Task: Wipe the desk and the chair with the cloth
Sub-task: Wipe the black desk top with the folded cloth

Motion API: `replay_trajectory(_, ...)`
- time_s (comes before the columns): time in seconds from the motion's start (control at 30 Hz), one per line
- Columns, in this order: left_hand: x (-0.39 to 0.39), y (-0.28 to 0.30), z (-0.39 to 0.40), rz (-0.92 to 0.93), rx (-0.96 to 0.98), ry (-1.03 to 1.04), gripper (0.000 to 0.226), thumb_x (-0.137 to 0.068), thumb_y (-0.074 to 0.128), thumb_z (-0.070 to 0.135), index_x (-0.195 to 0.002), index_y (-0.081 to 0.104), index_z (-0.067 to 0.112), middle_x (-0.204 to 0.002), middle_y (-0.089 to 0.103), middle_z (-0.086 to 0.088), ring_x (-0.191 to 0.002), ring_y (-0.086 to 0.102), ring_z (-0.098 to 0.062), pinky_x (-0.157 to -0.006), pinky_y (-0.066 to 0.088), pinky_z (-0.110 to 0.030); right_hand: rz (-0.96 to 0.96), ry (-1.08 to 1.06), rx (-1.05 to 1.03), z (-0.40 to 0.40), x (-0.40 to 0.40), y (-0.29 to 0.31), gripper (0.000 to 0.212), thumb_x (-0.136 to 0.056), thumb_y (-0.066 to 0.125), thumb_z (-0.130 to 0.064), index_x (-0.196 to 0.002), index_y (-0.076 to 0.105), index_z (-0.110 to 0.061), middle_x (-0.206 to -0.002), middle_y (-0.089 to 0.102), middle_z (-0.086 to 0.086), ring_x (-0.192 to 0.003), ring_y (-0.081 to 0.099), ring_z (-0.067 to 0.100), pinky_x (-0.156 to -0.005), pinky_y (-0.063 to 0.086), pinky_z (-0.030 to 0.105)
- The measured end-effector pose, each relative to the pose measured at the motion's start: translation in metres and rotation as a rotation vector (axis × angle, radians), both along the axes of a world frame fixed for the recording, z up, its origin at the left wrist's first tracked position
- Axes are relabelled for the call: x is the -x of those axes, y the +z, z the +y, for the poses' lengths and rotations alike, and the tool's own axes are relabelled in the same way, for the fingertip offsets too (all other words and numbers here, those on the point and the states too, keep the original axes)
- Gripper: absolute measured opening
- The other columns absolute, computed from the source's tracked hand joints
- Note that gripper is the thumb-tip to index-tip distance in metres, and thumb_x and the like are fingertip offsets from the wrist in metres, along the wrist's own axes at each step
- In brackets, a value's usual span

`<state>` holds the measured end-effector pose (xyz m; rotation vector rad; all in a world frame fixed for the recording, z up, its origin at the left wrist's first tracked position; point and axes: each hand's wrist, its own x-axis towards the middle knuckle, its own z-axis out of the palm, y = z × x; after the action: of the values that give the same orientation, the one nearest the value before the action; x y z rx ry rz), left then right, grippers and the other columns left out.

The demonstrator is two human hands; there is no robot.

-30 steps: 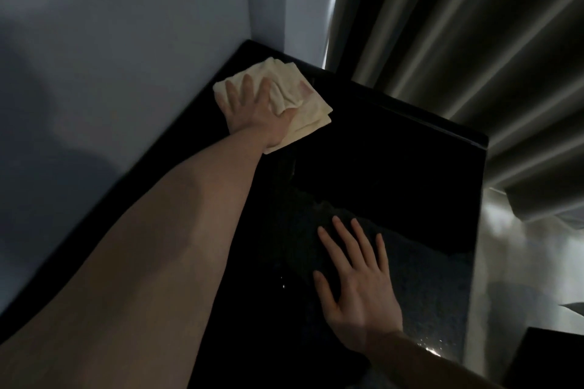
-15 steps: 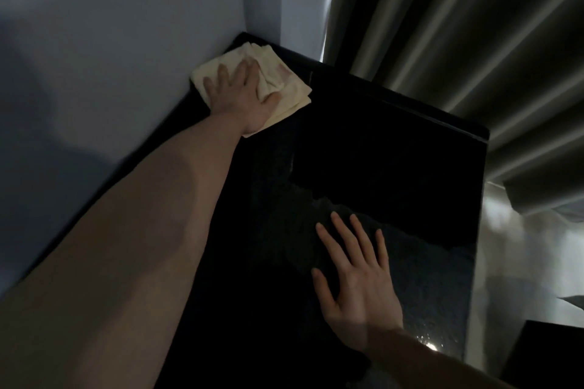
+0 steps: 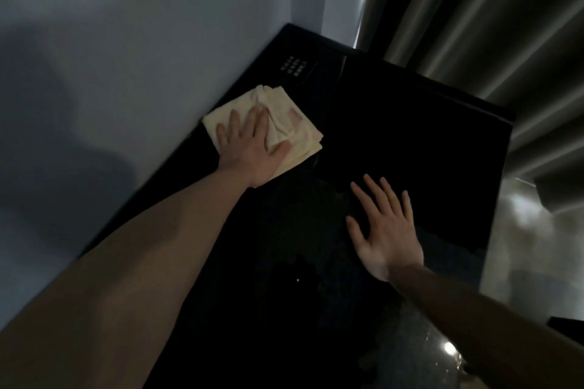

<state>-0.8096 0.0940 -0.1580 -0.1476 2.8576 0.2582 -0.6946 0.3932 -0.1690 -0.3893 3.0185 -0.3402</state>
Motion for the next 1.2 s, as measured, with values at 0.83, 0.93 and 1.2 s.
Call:
replay_trajectory(0.83, -0.463, 0.013, -0.121, -0.225, 0.044, 0.154, 0.104, -0.077, -0.017, 0.093, -0.153, -0.041, 0.026, -0.165, -0.038, 0.006, -0.157, -0.028, -0.031, -0.127, -0.011, -0.056, -0.081, 0.012, 0.148, -0.089, -0.231, 0.003, 0.066, -0.104, 0.027, -0.054, -0.162, 0.038, -0.024, -0.172, 0.028, 0.0, -0.163, 0.011, 0.022, -0.131, 0.008, 0.057)
replay_trajectory(0.93, -0.458, 0.011, -0.122, -0.227, 0.026, 0.169, 0.105, -0.074, -0.017, 0.094, -0.149, -0.045, 0.027, -0.159, -0.046, 0.011, -0.154, -0.034, -0.029, -0.126, -0.016, -0.055, -0.064, 0.012, 0.131, -0.091, -0.232, 0.0, 0.065, -0.105, 0.028, -0.053, -0.162, 0.038, -0.024, -0.172, 0.027, 0.0, -0.163, 0.01, 0.022, -0.131, 0.008, 0.057)
replay_trajectory(1.2, -0.365, 0.01, -0.113, -0.223, 0.0, 0.164, 0.1, -0.092, 0.015, 0.087, -0.145, -0.049, 0.031, -0.154, -0.051, 0.01, -0.151, -0.039, -0.029, -0.123, -0.018, -0.059, -0.058, 0.02, 0.074, -0.091, -0.23, -0.005, 0.065, -0.105, 0.029, -0.053, -0.164, 0.033, -0.026, -0.174, 0.021, -0.002, -0.164, 0.003, 0.02, -0.132, 0.003, 0.056)
